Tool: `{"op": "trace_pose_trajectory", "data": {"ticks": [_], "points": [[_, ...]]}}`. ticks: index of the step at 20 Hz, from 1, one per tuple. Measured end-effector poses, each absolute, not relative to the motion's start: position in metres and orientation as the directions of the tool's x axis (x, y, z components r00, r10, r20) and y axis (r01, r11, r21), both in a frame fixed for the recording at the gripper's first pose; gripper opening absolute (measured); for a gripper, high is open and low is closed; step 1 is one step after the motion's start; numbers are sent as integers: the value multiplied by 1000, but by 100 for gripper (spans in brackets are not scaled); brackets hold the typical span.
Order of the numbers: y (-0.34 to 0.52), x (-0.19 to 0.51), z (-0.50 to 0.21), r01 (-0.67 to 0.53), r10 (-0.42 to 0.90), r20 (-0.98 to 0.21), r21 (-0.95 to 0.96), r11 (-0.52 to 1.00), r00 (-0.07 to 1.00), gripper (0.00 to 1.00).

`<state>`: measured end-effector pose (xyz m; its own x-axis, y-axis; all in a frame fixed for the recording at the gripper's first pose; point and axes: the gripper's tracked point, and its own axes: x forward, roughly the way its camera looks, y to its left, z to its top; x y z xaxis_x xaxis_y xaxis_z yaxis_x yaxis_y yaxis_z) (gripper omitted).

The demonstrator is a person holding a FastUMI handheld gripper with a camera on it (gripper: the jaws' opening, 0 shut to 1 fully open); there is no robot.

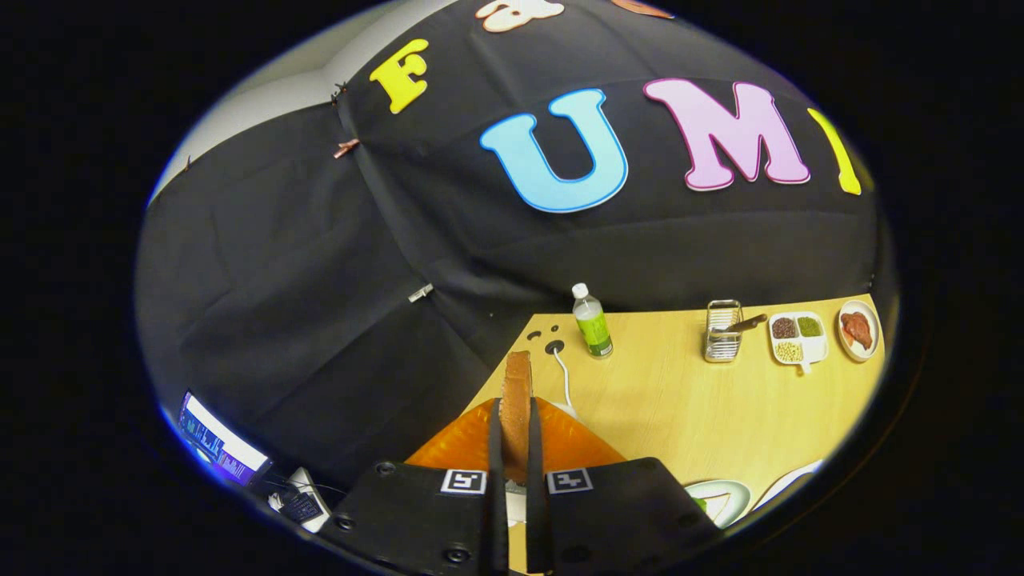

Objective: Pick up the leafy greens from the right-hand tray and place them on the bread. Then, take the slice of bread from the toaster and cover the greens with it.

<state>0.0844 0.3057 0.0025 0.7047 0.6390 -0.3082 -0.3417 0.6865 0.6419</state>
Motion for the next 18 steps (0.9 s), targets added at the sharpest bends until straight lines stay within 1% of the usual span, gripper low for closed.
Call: {"op": "trace_pose_trajectory", "data": {"ticks": [4, 8, 10, 13, 18], "points": [[251, 62, -12, -305, 601, -332, 628, 716, 727, 13], [201, 42, -60, -193, 522, -397, 626, 755, 755, 13], [185, 30, -93, -129, 489, -441, 629, 766, 753, 13], [176, 11, -144, -68, 467, -505, 623, 779, 726, 13], [195, -11, -198, -35, 488, -533, 650, 759, 692, 13]]}}
